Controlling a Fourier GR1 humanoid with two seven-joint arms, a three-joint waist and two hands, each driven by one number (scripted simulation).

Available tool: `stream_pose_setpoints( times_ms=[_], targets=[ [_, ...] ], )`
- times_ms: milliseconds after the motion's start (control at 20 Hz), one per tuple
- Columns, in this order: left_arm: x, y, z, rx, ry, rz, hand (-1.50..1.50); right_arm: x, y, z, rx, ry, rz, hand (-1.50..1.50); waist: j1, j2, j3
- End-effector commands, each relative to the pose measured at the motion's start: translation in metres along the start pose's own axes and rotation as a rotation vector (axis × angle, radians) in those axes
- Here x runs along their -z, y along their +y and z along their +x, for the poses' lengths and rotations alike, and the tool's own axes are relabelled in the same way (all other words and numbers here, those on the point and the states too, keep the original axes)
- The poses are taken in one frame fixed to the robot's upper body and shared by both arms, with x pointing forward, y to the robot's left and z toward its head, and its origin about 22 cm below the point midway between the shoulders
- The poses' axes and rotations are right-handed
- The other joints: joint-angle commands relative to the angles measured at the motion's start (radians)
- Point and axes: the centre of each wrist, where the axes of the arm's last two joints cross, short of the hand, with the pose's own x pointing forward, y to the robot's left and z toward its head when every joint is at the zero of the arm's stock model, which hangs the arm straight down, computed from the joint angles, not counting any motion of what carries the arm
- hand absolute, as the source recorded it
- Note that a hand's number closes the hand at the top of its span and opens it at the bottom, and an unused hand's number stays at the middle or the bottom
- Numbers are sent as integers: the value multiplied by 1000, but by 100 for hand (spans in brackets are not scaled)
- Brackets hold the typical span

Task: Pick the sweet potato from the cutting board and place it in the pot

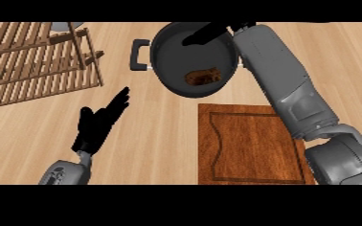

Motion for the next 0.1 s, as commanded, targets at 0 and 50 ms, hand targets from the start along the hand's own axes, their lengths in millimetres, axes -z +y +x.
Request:
stream_pose_setpoints(
  times_ms=[0, 50],
  targets=[
    [-9, -6, -6, 7, -3, -21, 0, -9, -54, -9, 107, -32, -105, -150, 12, 4, 0],
    [-8, 3, 5, 10, 11, -17, 0, -10, -67, -8, 121, -34, -103, -150, 15, 5, 1]
  ],
)
